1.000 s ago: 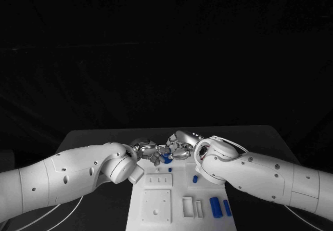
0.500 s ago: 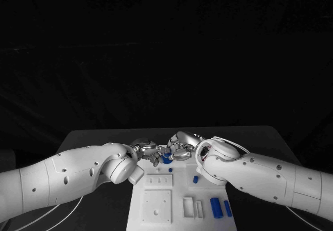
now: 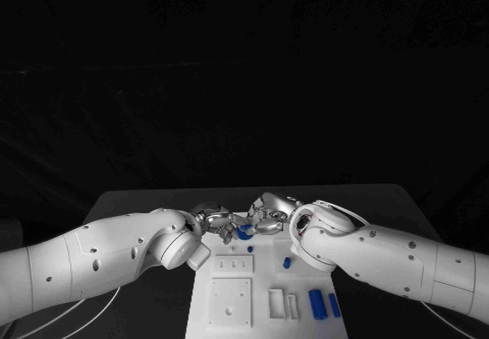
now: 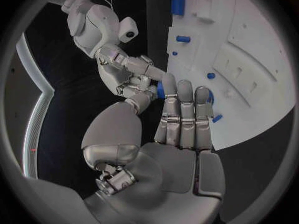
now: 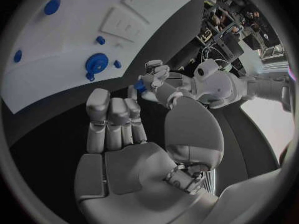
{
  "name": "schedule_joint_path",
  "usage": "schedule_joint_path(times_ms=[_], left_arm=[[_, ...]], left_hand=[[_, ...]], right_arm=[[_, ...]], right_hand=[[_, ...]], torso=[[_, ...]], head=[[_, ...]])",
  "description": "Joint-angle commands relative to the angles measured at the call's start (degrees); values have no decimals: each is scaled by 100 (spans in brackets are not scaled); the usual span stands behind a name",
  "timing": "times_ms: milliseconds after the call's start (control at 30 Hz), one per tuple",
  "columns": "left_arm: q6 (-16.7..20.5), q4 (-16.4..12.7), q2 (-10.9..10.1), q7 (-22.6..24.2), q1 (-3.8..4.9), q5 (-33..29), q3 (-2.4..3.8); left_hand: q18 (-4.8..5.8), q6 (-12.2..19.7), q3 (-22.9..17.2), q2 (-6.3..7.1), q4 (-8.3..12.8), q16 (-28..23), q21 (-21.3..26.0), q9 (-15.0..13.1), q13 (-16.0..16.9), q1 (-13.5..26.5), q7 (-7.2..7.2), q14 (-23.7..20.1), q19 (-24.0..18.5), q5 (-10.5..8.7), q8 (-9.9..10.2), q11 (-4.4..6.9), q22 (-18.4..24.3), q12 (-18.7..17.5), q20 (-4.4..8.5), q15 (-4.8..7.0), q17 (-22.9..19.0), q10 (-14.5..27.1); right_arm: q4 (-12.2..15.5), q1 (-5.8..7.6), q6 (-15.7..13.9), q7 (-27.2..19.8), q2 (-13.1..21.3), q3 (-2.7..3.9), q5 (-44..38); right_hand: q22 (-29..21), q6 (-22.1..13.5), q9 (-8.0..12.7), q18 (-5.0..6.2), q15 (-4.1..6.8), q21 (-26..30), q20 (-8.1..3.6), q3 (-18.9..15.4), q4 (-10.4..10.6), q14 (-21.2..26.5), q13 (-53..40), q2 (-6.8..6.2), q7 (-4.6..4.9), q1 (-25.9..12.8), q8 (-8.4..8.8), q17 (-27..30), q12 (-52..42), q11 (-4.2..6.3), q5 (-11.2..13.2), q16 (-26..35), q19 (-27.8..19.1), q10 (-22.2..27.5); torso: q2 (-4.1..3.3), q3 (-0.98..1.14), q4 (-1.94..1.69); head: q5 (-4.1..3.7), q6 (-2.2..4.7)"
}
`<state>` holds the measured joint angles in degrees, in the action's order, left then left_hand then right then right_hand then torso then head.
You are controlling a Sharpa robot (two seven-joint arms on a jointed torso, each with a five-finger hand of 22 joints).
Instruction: Assemble the parts on the task board
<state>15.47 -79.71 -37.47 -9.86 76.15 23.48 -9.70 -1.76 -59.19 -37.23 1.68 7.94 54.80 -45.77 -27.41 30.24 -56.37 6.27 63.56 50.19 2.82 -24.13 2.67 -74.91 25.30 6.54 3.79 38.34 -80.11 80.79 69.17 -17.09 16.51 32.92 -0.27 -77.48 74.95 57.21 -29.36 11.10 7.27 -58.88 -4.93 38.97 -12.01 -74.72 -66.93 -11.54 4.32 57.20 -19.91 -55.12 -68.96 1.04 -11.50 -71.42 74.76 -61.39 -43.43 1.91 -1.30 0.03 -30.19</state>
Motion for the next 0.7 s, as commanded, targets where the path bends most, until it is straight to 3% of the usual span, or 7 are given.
schedule_joint_path(times_ms=[33, 100, 267, 433, 500, 700], left_arm=[[-183, -18, -9, -17, 5, 207, 3], [-196, -25, -13, -27, 5, 266, 3], [-185, -24, -20, -28, 5, 634, 3], [-16, -37, -47, -166, 4, 1388, 0], [38, -37, -46, -225, 3, 1559, -2], [205, -137, -112, -474, 2, 2001, -88]], left_hand=[[-42, -384, -10, 3, 50, 31, -23, -744, 9, -46, -332, -3, -38, 28, 27, -3, -103, 31, 309, 41, -10, 46], [-39, -395, -24, 18, 77, 47, -38, -765, 21, -57, -335, 1, -42, 34, 33, 1, -101, 52, 313, 45, -19, 48], [-36, -430, -52, 72, 138, 89, -78, -814, 45, -78, -349, 23, -40, 53, 47, 15, -95, 101, 327, 60, -39, 40], [-37, -466, -63, 120, 179, 130, -120, -853, 62, -89, -363, 52, -18, 75, 54, 31, -93, 139, 344, 78, -50, 19], [-38, -478, -68, 136, 193, 148, -139, -870, 68, -91, -368, 61, -9, 79, 61, 37, -91, 154, 352, 86, -57, 12], [-30, -595, -89, 238, 226, 349, -297, -966, 122, -90, -415, 144, 16, 184, 87, 93, -114, 287, 408, 162, -34, -81]], right_arm=[[-55, -2, -187, -161, 45, 2, 164], [-82, -2, -239, -175, 74, 2, 173], [-103, -2, -350, -312, 203, 2, 301], [-133, -2, -510, -428, 400, 4, 439], [-153, -2, -551, -466, 443, 5, 475], [-147, 3, -694, -584, 687, 31, 634]], right_hand=[[25, -80, 38, 390, -39, 54, -23, -63, -6, 86, 18, -92, 123, -15, 97, -1, 45, -30, -24, 47, -77, 95], [10, -237, 60, 390, -90, 116, -14, -116, -6, 159, 18, -122, 201, -3, 184, 6, 81, -95, -45, 93, -154, 187], [1, -357, 50, 390, -152, 191, 7, -244, 19, 242, 63, -162, 261, 23, 248, 1, 133, -156, -100, 126, -244, 295], [-1, -404, 6, 390, -176, 261, 40, -411, 58, 312, 134, -163, 284, 36, 268, 2, 143, -178, -564, 156, -314, 357], [-1, -402, -1, 390, -175, 266, 42, -424, 59, 312, 143, -159, 282, 47, 267, 2, 140, -178, -621, 157, -315, 358], [1, -391, -22, 390, -171, 283, 46, -451, 72, 315, 173, -147, 277, 80, 264, 6, 126, -174, -778, 163, -314, 358]], torso=[[2, 1, 1], [1, 4, 6], [4, -1, -4], [6, 10, -1], [6, 11, 0], [13, 9, 6]], head=[[11, -16], [17, -19], [21, -27], [42, -47], [43, -56], [59, -106]])
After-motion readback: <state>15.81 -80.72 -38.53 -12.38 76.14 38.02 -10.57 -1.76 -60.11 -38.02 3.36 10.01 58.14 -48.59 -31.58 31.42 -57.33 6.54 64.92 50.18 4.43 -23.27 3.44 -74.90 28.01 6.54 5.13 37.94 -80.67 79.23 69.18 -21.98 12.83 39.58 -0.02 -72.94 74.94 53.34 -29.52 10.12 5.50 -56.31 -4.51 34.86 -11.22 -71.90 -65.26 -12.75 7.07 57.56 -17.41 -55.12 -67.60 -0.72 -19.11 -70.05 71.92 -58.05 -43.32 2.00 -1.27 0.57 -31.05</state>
